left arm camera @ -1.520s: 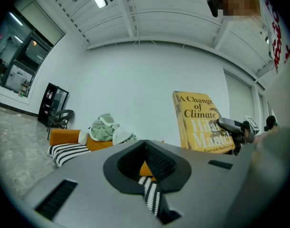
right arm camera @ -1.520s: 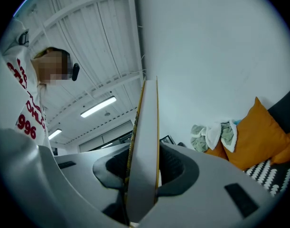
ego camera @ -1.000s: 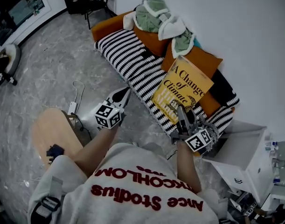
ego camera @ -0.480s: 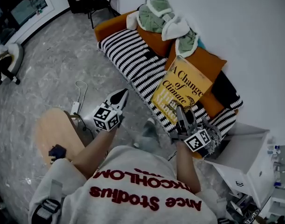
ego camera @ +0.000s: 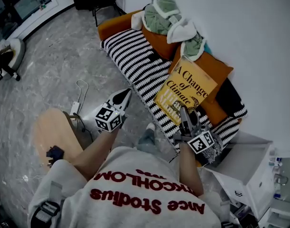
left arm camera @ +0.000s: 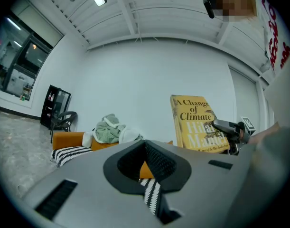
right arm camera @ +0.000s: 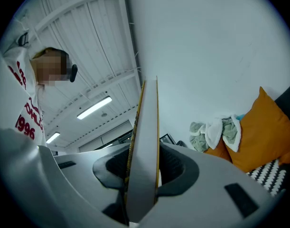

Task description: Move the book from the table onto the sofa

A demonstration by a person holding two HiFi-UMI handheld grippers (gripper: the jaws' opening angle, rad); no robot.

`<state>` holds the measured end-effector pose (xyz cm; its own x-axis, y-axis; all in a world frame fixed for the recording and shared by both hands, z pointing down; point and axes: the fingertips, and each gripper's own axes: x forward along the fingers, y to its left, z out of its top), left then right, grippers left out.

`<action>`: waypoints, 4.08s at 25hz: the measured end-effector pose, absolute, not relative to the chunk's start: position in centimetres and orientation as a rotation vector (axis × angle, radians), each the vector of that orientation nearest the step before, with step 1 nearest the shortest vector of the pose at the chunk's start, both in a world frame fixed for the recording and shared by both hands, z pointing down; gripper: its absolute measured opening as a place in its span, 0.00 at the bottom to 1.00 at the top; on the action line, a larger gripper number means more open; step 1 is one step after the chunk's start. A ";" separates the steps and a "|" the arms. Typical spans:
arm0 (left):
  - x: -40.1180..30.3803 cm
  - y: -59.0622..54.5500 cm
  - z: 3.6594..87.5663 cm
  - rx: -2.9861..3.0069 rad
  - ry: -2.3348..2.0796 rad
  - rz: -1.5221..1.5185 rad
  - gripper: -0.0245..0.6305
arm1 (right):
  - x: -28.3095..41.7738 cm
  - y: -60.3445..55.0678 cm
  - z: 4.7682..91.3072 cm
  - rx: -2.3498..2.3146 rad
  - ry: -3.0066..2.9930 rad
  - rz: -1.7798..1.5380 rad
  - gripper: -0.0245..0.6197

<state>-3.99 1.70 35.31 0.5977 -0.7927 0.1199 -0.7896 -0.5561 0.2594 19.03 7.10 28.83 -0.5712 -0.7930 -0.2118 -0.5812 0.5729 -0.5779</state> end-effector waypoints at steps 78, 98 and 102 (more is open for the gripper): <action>-2.3 -25.8 42.3 2.435 -1.324 0.029 0.06 | 21.4 -21.4 39.3 -1.108 2.246 -0.960 0.29; -2.0 -31.8 49.5 2.425 -1.295 0.124 0.06 | 22.9 -25.3 54.4 -1.283 2.005 -1.223 0.29; -1.2 -32.9 51.3 2.410 -1.281 0.126 0.06 | 23.3 -25.3 58.3 -1.326 1.962 -1.292 0.29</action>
